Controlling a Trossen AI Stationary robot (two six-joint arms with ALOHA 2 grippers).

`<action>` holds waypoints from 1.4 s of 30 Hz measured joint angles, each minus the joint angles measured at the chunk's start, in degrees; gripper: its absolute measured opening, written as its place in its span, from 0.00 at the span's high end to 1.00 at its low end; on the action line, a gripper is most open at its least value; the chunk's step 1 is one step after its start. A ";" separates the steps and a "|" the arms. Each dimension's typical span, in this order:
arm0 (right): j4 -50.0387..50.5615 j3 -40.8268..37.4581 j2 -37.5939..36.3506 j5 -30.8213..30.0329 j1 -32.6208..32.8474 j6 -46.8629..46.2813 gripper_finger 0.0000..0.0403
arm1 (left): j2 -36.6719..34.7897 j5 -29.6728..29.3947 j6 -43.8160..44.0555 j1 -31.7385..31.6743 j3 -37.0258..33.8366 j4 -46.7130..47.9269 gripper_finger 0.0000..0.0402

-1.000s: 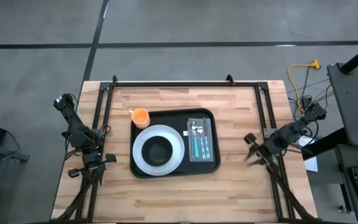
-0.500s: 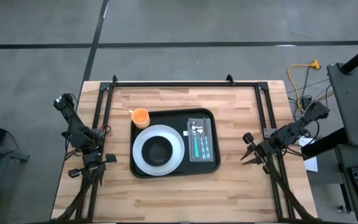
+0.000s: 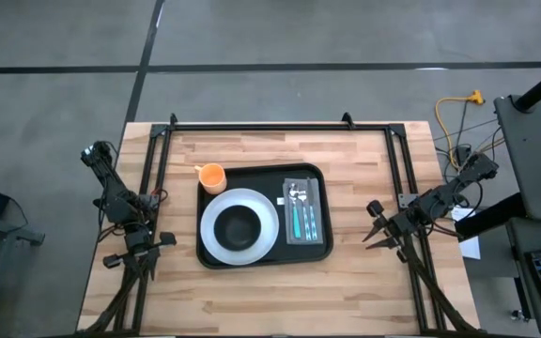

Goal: Set up tray
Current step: Return to Home Position

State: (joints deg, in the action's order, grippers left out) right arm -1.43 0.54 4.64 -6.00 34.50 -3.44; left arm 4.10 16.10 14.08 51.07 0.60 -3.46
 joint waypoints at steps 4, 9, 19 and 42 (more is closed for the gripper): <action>-0.01 -0.01 0.00 0.00 0.00 0.00 0.82 | 0.00 0.00 -0.02 0.00 0.00 0.00 0.79; -0.02 0.00 0.00 0.00 0.00 0.00 0.83 | 0.00 0.00 -0.01 0.00 0.00 0.02 0.79; -0.02 0.00 0.00 -0.02 0.00 0.00 0.79 | 0.00 0.00 -0.01 0.00 0.02 0.02 0.79; -0.04 0.00 0.01 -0.01 0.00 0.00 0.82 | 0.00 0.00 0.00 0.00 0.02 0.02 0.79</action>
State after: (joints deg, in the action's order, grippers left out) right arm -1.48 0.54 4.66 -6.01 34.50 -3.44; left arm 4.10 16.10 14.08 51.07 0.62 -3.44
